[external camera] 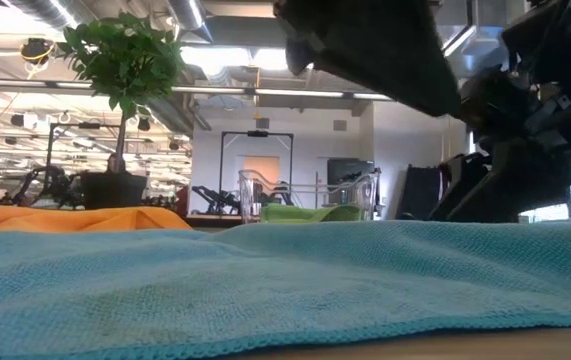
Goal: Fold microfiber towels
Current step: Fold the top left blue microfiber towel
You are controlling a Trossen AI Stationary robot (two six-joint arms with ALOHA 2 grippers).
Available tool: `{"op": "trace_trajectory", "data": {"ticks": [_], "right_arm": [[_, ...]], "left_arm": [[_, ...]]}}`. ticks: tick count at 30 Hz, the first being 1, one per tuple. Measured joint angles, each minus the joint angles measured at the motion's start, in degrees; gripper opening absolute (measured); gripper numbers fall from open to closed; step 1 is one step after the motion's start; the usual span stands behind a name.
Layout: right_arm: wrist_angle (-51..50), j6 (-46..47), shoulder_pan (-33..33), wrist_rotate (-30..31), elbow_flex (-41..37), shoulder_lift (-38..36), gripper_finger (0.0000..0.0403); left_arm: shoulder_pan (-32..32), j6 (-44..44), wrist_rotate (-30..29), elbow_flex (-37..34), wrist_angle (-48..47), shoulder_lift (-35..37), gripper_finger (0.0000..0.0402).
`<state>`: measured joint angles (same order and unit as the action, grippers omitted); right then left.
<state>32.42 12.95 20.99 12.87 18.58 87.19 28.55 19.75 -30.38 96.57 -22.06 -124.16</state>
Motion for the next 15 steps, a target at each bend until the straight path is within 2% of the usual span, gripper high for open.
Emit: {"op": "trace_trajectory", "data": {"ticks": [8, 15], "right_arm": [[-0.15, 0.01, -0.11, -0.77, 1.91, 5.11, 0.017], [0.92, -2.14, -0.13, -0.21, 3.74, 9.05, 0.017]], "left_arm": [[2.28, 1.49, -0.32, -0.11, 0.11, -1.22, 0.0007], [2.84, 2.65, -3.4, -0.06, 0.57, -1.59, 0.0001]]}}
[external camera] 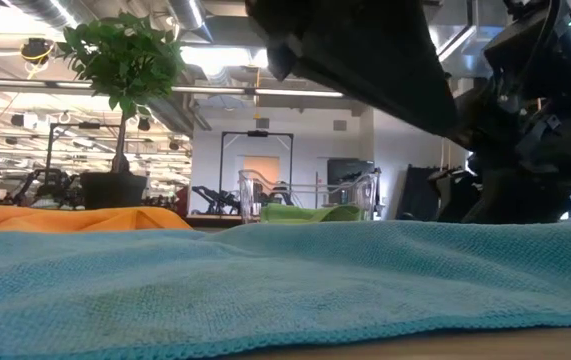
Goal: Fold microfiber towels
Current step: Fold the top left blue microfiber towel
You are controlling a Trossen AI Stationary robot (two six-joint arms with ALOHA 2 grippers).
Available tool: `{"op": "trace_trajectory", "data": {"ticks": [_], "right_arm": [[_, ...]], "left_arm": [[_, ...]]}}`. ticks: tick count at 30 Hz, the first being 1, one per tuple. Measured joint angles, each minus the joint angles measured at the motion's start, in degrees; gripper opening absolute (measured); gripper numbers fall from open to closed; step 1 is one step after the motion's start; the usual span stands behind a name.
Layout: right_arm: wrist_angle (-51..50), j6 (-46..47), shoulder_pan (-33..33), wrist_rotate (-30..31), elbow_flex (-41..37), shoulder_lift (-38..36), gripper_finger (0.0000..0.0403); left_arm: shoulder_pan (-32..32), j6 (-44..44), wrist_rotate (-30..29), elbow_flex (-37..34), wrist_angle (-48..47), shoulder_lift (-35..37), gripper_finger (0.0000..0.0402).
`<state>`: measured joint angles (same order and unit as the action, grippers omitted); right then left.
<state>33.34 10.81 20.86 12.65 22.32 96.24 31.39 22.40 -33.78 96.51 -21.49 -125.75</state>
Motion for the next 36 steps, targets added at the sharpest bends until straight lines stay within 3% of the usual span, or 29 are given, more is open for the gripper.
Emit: {"op": "trace_trajectory", "data": {"ticks": [7, 20, 31, 36], "right_arm": [[-1.29, -0.56, 0.04, 1.39, 0.12, 0.73, 0.017], [-7.19, 1.84, 0.02, 19.01, 0.01, 0.58, 0.017], [-7.37, 2.38, -0.02, 19.1, -0.12, 0.2, 0.017], [-9.89, 1.92, 0.5, 18.32, -0.61, -4.26, 0.017]], "left_arm": [[-0.14, 1.39, 0.34, 0.0, 0.05, 0.0, 0.0008], [0.53, 1.53, 1.82, 0.0, -1.52, 0.01, 0.0002], [0.88, 3.27, 1.93, 0.0, -4.83, 0.02, 0.0009], [1.77, 6.79, 1.95, 0.0, -10.97, 0.02, 0.0001]]}}
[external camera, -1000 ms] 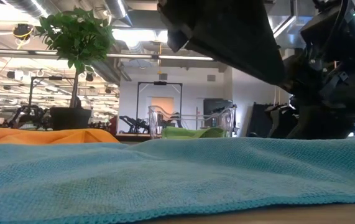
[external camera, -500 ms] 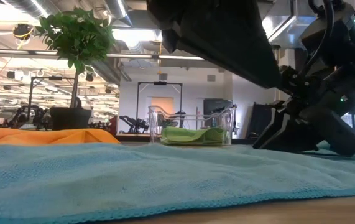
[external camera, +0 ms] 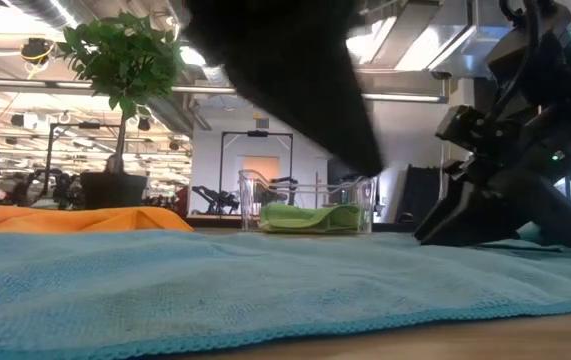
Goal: Fold microfiber towels
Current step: Fold the top left blue microfiber towel
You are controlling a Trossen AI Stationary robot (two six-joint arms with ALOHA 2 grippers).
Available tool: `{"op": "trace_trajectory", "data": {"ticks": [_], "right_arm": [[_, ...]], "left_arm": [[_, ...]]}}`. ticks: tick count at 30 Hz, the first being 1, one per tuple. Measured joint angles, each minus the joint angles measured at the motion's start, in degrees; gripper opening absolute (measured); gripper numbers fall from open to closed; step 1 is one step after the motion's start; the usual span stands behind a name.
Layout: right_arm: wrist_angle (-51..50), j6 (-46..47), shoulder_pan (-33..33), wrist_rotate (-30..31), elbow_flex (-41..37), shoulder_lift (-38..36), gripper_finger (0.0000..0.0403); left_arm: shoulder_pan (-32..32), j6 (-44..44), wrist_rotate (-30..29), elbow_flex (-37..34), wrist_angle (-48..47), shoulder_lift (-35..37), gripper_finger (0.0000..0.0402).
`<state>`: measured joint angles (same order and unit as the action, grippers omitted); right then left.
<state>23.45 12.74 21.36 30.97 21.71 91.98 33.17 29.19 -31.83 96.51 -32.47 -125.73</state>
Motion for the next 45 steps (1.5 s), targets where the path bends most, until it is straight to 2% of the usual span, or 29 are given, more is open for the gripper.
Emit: {"op": "trace_trajectory", "data": {"ticks": [4, 6, 8, 12, 14, 16, 22, 27, 32, 36, 38, 43, 45], "right_arm": [[-0.29, -0.14, 1.61, -0.98, 0.16, -4.68, 0.017], [-0.59, 0.08, 1.98, -3.83, 0.18, -5.53, 0.017], [0.48, 0.62, 2.11, -9.27, 0.14, -5.95, 0.017], [1.1, 4.34, 2.17, -23.85, 0.25, -5.96, 0.017], [1.12, 6.88, 2.21, -28.54, 0.25, -5.84, 0.017], [1.1, 9.43, 2.46, -30.24, 0.25, -5.4, 0.017], [0.12, 10.73, 3.49, -28.62, 0.57, -2.01, 0.017], [-0.43, 10.52, 1.54, -26.01, 0.86, 0.47, 0.017], [-1.12, 7.41, -0.98, -18.44, 0.77, 0.75, 0.017], [-5.05, 4.55, -2.98, -6.42, 1.56, 0.9, 0.017], [-8.3, 3.14, -3.34, -3.62, 2.55, 0.65, 0.017], [-15.13, 1.77, -2.76, -3.63, 5.87, -1.58, 0.017], [-15.84, 1.98, -1.71, -6.52, 7.07, -2.78, 0.017]], "left_arm": [[0.33, 2.12, -0.47, 0.0, -2.04, 0.0, 0.0005], [0.11, 2.12, -0.97, 0.0, -1.81, 0.02, 0.0007], [-0.26, 2.12, -1.03, 0.0, -1.64, 0.05, 0.0008], [-0.82, 2.15, -1.05, 0.0, -1.55, 0.07, 0.0003], [-0.92, 2.15, -0.76, 0.0, -1.51, 0.07, 0.0001], [-0.92, 2.15, -0.62, 0.0, -1.51, 0.07, 0.0001], [-0.76, 2.66, 0.05, 0.0, -1.52, 0.08, 0.001], [0.08, 7.43, 5.01, 0.0, -3.6, 0.09, 0.0011], [1.94, 10.74, 5.77, 0.0, -6.29, 0.09, 0.0003], [2.79, 10.76, 5.4, 0.0, -6.79, 0.09, 0.0003], [2.98, 10.83, 5.35, 0.0, -7.17, 0.09, 0.0006], [3.04, 11.32, 5.23, 0.0, -8.42, 0.09, 0.0006], [3.04, 11.89, 5.51, 0.0, -8.68, 0.09, 0.0002]]}}
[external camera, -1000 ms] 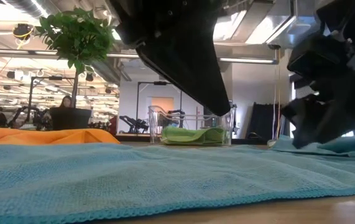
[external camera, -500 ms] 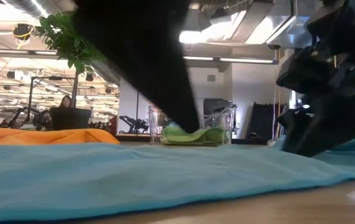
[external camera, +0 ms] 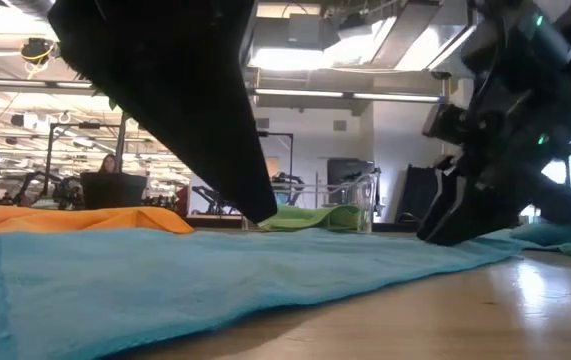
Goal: Fold microfiber towels
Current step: Fold the top left blue microfiber towel
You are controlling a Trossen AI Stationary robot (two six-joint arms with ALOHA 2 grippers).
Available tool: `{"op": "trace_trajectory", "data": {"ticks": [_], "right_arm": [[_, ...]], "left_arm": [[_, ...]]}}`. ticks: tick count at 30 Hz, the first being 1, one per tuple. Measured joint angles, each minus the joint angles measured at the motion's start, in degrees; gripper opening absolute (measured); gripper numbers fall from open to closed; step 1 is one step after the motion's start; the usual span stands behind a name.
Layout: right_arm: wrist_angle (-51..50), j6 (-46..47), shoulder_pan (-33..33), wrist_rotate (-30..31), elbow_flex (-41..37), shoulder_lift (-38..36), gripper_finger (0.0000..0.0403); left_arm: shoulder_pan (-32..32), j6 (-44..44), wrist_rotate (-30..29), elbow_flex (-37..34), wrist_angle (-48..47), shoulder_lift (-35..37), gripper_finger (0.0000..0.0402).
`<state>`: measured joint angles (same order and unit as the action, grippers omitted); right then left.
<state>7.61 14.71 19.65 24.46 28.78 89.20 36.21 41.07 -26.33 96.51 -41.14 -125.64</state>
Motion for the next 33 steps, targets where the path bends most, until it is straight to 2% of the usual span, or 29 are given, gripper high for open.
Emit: {"op": "trace_trajectory", "data": {"ticks": [4, 6, 8, 14, 19, 25, 27, 33], "right_arm": [[4.96, 4.07, 2.27, -12.1, 1.63, -0.73, 0.017], [7.51, 7.01, 3.8, -15.15, 1.57, 0.96, 0.017], [7.93, 8.79, 5.6, -14.93, 1.57, 2.75, 0.017], [7.88, 9.58, 8.51, -7.48, 1.98, 8.31, 0.017], [6.32, 4.75, 7.62, -5.09, 2.07, 8.32, 0.017], [4.89, -4.86, 3.9, -4.79, 2.1, 8.16, 0.017], [4.46, -4.46, 2.75, -5.92, 2.12, 8.12, 0.017], [5.16, 3.67, 2.14, -18.86, 2.12, 7.39, 0.017]], "left_arm": [[0.0, 0.88, 0.85, 0.0, -0.64, 0.0, 0.0003], [0.01, 0.93, 0.9, 0.0, -0.64, 0.0, 0.0005], [0.02, 1.08, 0.92, 0.0, -0.67, 0.0, 0.0007], [0.64, 2.39, 0.93, 0.0, -0.95, 0.0, 0.0002], [1.13, 4.05, 0.99, 0.0, -0.9, 0.0, 0.0004], [1.38, 5.21, 3.8, 0.0, -0.87, 0.0, 0.0002], [1.42, 5.8, 3.76, 0.0, -0.83, 0.0, 0.0001], [1.4, 6.56, 3.49, 0.0, -0.81, 0.0, 0.0005]]}}
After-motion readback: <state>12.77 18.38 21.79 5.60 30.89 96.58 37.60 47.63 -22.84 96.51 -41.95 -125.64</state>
